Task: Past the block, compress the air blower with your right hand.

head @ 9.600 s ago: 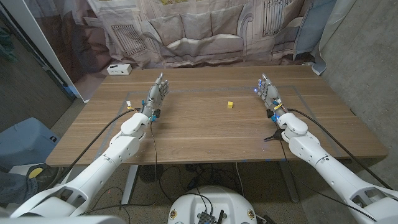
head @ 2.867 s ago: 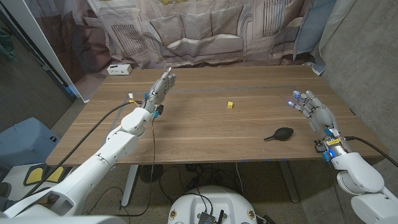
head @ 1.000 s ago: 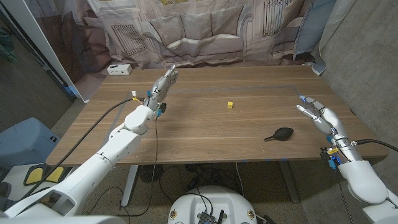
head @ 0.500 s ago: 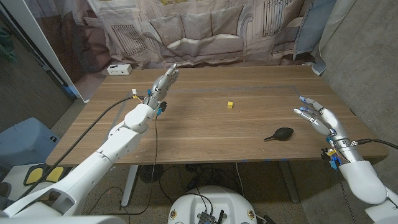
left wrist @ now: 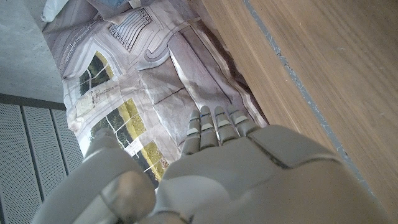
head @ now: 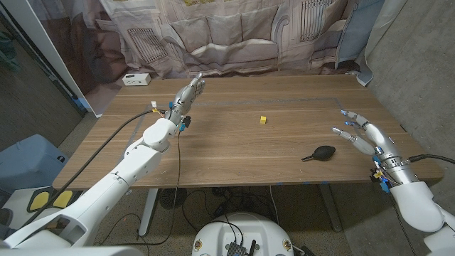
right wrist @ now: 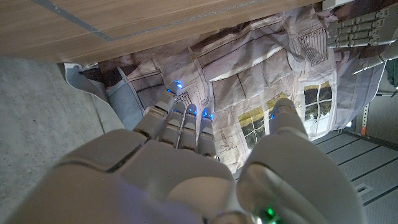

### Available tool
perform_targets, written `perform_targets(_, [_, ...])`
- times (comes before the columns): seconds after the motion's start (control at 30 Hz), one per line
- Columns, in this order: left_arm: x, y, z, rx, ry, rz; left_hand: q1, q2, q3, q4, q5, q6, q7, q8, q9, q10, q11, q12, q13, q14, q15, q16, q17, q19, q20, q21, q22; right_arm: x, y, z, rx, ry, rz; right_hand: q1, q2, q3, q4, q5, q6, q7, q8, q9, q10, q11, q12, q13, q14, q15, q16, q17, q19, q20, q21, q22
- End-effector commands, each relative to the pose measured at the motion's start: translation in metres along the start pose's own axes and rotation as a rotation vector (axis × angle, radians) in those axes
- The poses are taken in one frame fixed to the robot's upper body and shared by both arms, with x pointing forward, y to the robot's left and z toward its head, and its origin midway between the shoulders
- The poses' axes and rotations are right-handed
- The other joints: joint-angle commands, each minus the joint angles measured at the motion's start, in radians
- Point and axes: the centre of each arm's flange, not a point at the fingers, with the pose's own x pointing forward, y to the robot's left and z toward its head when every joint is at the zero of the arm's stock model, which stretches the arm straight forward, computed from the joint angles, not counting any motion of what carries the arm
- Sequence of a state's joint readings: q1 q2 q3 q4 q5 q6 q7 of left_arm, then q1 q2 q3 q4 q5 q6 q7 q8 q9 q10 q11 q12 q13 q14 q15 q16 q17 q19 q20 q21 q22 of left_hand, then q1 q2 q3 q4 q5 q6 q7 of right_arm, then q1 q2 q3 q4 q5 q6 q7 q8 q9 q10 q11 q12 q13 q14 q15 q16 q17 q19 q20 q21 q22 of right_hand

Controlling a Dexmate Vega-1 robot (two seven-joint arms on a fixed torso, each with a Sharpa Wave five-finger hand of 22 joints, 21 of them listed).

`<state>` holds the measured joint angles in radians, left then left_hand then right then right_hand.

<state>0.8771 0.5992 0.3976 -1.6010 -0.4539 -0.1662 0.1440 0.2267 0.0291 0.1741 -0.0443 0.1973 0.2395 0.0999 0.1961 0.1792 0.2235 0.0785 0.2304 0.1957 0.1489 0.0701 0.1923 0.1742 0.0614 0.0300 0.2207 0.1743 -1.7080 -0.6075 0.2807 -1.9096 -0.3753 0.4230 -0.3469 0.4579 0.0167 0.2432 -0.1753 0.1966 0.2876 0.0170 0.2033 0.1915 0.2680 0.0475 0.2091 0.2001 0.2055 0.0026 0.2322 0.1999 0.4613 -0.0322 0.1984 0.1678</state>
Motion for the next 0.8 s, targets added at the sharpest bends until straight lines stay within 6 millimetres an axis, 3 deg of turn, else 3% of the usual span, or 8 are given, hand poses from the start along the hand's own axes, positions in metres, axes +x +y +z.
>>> perform_targets(0.03, [0.0006,-0.0014,-0.0001,0.000,0.001,0.005,0.003,0.002,-0.001,-0.006,-0.004,0.006,0.001,0.002,0.002,0.012,-0.002,-0.001,0.002,0.008,-0.004,0.003,0.005,0.002,-0.001,-0.004,0.003,0.0001,-0.0030,0.0003,-0.133,0.002,0.020,0.024,-0.015,0.005,-0.003,0.008,0.007,-0.020,0.002,0.003,0.007,-0.018,0.001,0.001,0.006,-0.018,-0.008,-0.001,-0.019,0.002,-0.010,0.002])
perform_targets(0.2, [0.0012,-0.0022,-0.0008,0.000,0.001,0.007,0.003,0.003,-0.001,-0.007,-0.004,0.007,0.000,0.002,0.002,0.012,-0.002,-0.002,0.002,0.008,-0.004,0.002,0.005,0.001,0.007,-0.006,0.003,0.0001,-0.0033,0.0017,-0.168,0.007,0.028,0.038,-0.034,0.003,0.001,0.008,0.008,-0.029,0.002,0.004,-0.002,-0.020,-0.005,0.001,-0.012,-0.015,-0.019,-0.002,-0.067,0.008,-0.023,0.002])
perform_targets(0.33, [0.0011,-0.0025,-0.0008,0.000,0.001,0.008,0.004,0.003,-0.001,-0.007,-0.004,0.008,0.000,0.002,0.002,0.012,0.000,-0.003,0.002,0.009,-0.004,0.002,0.005,0.001,0.007,-0.007,0.003,-0.0003,-0.0035,0.0031,-0.201,0.015,0.024,0.034,-0.051,-0.003,0.014,0.009,0.020,-0.057,0.006,0.005,-0.007,-0.040,-0.007,0.001,-0.023,-0.011,-0.024,0.001,-0.150,0.027,-0.033,0.003])
perform_targets(0.6, [0.0006,-0.0034,-0.0025,-0.002,0.007,0.006,0.004,0.005,-0.001,-0.008,-0.004,0.010,-0.001,0.002,0.002,0.013,-0.004,-0.003,0.002,0.011,-0.005,0.002,0.005,0.000,0.010,-0.009,0.004,0.0003,-0.0040,0.0035,-0.253,0.025,0.058,0.035,-0.059,-0.004,0.017,0.010,0.035,-0.066,0.009,0.006,-0.006,-0.042,-0.007,0.001,-0.045,-0.013,-0.033,0.001,-0.196,0.014,-0.032,0.003])
perform_targets(0.8, [0.0007,-0.0043,-0.0037,-0.003,0.009,0.005,0.005,0.007,0.000,-0.009,-0.004,0.012,0.000,0.001,0.002,0.013,-0.003,-0.004,0.002,0.011,-0.006,0.001,0.005,0.000,0.013,-0.010,0.004,0.0021,-0.0041,0.0033,-0.279,0.044,0.103,0.036,-0.069,-0.005,0.020,0.012,-0.007,-0.074,-0.008,0.007,-0.043,-0.037,-0.019,0.001,-0.074,0.000,-0.040,0.002,-0.226,0.005,-0.025,0.003])
